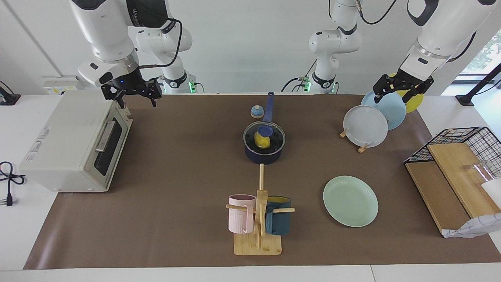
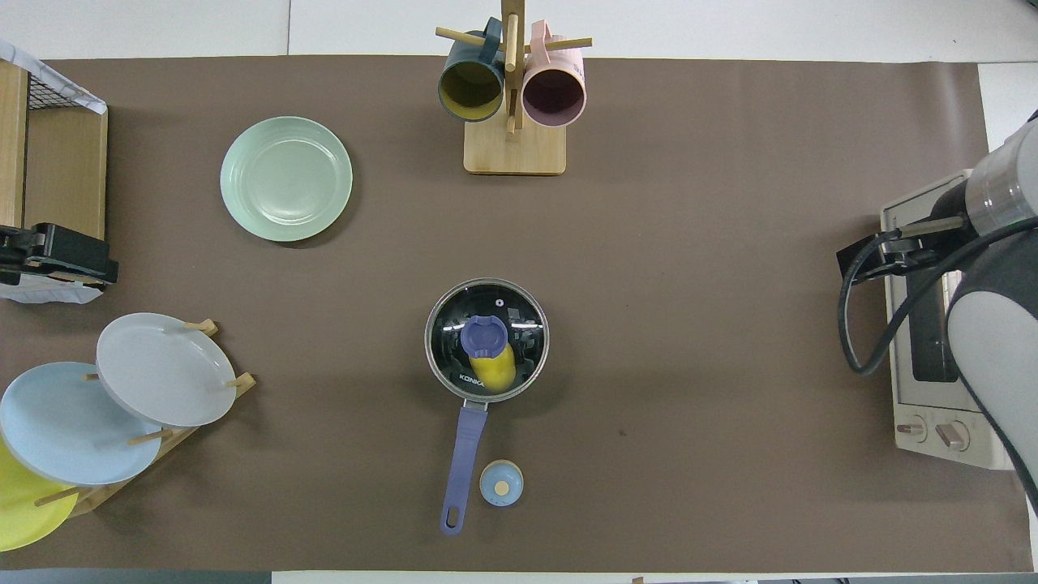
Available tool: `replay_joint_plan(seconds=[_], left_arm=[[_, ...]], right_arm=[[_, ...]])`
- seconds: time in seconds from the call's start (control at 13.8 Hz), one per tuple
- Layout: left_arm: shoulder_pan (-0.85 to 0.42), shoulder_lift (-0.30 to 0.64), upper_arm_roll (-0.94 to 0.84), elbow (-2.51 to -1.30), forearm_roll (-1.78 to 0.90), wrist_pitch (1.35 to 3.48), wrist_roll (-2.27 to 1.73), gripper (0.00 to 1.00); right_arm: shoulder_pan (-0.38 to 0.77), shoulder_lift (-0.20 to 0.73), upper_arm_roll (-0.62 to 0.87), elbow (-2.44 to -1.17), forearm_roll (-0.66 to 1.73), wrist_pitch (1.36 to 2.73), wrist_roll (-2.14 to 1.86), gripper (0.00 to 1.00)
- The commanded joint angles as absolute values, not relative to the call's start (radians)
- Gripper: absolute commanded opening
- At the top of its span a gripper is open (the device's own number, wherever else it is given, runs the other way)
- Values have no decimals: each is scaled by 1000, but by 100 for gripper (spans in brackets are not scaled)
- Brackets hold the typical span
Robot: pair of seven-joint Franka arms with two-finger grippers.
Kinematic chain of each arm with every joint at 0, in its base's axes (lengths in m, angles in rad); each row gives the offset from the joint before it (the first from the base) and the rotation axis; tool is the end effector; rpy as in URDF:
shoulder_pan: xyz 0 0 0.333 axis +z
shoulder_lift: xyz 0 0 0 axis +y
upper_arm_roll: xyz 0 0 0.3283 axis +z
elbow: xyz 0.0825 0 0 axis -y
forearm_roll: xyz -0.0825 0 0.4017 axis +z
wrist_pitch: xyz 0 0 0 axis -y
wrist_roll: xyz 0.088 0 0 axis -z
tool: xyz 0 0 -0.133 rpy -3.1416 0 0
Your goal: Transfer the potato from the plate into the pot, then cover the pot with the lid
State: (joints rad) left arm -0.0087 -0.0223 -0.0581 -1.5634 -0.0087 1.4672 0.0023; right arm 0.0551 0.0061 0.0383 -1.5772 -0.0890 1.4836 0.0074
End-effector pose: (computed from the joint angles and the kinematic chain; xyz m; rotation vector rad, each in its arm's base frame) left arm 0.5508 -0.0384 0.6183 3.1325 -0.1091 -0.1162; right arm 0.5603 0.0399 0.5977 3.0419 0.1258 -0.1449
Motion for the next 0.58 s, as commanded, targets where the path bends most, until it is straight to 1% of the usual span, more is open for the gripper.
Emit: replay_joint_plan(seconds=[0.0, 0.22, 0.51], left_arm=[[-17, -23, -51, -1563, 14, 1470, 6, 100], [-17, -23, -51, -1563, 14, 1470, 6, 100], [-17, -23, -51, -1563, 14, 1470, 6, 100]], right_arm=[[26, 9, 35, -1571, -77, 1488, -12, 100], [8, -11, 29, -1594, -46, 1479, -12, 100], [-5, -12, 29, -1592, -28, 1470, -14, 100]])
